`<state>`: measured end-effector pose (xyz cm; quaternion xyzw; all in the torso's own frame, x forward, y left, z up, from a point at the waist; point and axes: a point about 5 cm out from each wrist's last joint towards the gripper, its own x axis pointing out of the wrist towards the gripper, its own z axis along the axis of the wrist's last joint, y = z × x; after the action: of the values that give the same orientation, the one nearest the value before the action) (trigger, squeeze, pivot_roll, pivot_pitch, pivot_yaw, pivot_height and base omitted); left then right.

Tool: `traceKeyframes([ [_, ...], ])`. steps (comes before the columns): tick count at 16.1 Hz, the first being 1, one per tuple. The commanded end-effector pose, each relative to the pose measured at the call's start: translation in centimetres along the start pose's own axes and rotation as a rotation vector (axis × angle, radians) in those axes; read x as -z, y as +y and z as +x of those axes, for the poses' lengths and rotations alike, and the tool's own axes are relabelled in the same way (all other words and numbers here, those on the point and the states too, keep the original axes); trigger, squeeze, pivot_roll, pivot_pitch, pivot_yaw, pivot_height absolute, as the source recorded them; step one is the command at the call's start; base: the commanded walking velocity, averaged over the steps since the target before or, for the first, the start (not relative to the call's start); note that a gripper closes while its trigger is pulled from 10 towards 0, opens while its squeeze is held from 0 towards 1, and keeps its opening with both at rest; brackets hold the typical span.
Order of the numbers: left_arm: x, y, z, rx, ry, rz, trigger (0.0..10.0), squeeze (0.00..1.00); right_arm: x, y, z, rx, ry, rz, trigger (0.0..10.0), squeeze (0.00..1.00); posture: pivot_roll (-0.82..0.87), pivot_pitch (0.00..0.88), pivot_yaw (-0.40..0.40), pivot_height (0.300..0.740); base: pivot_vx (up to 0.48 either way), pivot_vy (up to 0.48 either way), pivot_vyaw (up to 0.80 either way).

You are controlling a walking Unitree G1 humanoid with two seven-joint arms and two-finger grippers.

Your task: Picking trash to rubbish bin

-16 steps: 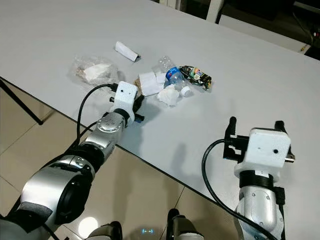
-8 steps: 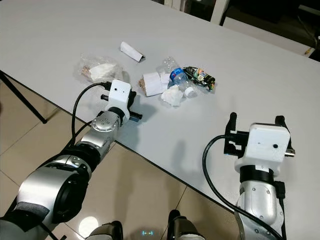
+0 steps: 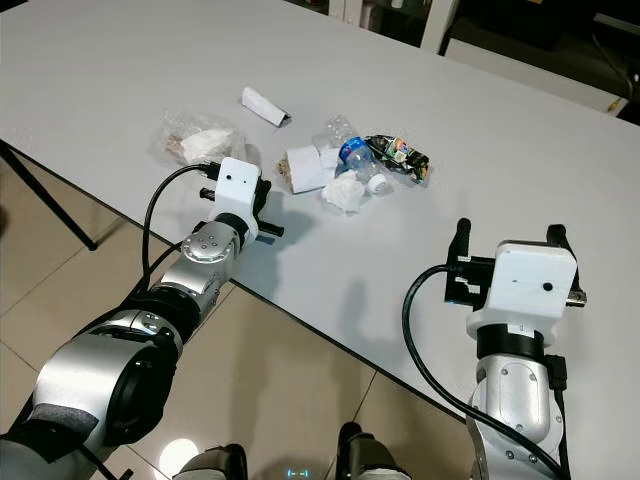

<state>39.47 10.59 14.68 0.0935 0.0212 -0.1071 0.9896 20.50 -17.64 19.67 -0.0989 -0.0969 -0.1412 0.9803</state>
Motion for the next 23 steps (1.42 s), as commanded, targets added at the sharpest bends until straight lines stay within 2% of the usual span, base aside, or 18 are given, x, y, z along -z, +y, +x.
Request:
traceKeyframes([
  [1, -0.8, -0.1, 0.2, -0.002, -0.033, -0.011, 0.0, 0.00, 0.3, -0.2, 0.2, 0.010, 0.007, 0.003, 10.0, 0.00, -0.07, 0.139, -0.026, 0.740, 0.000, 0.000, 0.00],
  [8, -3.3, -0.7, 0.7, 0.011, -0.141, -0.026, 0.0, 0.00, 0.2, 0.0, 0.7, -0.005, -0.011, 0.018, 10.0, 0.00, -0.05, 0.132, -0.023, 0.740, 0.000, 0.000, 0.00],
  [9, -3.3, -0.7, 0.6, 0.010, -0.147, -0.025, 1.8, 0.00, 0.3, 0.0, 0.7, -0.004, -0.013, 0.019, 10.0, 0.00, -0.04, 0.130, -0.019, 0.740, 0.000, 0.000, 0.00],
  [10, -3.3, -0.7, 0.6, 0.014, -0.150, -0.025, 4.2, 0.00, 0.3, 0.0, 0.7, -0.003, -0.013, 0.019, 10.0, 0.00, -0.04, 0.130, -0.019, 0.740, 0.000, 0.000, 0.00],
  [11, -3.2, -0.5, 0.5, 0.004, -0.154, -0.027, 10.0, 0.95, 0.3, 0.1, 0.8, -0.003, -0.014, 0.021, 10.0, 0.00, -0.04, 0.127, -0.017, 0.740, 0.000, 0.000, 0.00],
  [12, -2.9, -0.1, 0.4, -0.020, -0.149, -0.038, 10.0, 1.00, 0.4, 0.3, 1.0, -0.007, -0.017, 0.025, 10.0, 0.00, -0.03, 0.121, -0.013, 0.740, 0.000, 0.000, 0.00],
  [16, -3.4, 0.1, 0.5, -0.026, -0.165, -0.055, 10.0, 1.00, 0.4, 0.4, 1.4, -0.006, -0.028, 0.031, 10.0, 0.00, -0.01, 0.110, -0.008, 0.740, 0.000, 0.000, 0.00],
  [21, -5.4, 0.1, 0.8, -0.016, -0.233, -0.044, 10.0, 1.00, 0.4, 0.6, 1.7, 0.001, -0.035, 0.047, 10.0, 0.00, -0.01, 0.107, -0.006, 0.740, 0.000, 0.000, 0.00],
  [23, -5.4, 0.0, 0.8, -0.011, -0.239, -0.044, 10.0, 1.00, 0.4, 0.6, 1.7, 0.003, -0.036, 0.049, 10.0, 0.00, -0.01, 0.109, -0.004, 0.740, 0.000, 0.000, 0.00],
])
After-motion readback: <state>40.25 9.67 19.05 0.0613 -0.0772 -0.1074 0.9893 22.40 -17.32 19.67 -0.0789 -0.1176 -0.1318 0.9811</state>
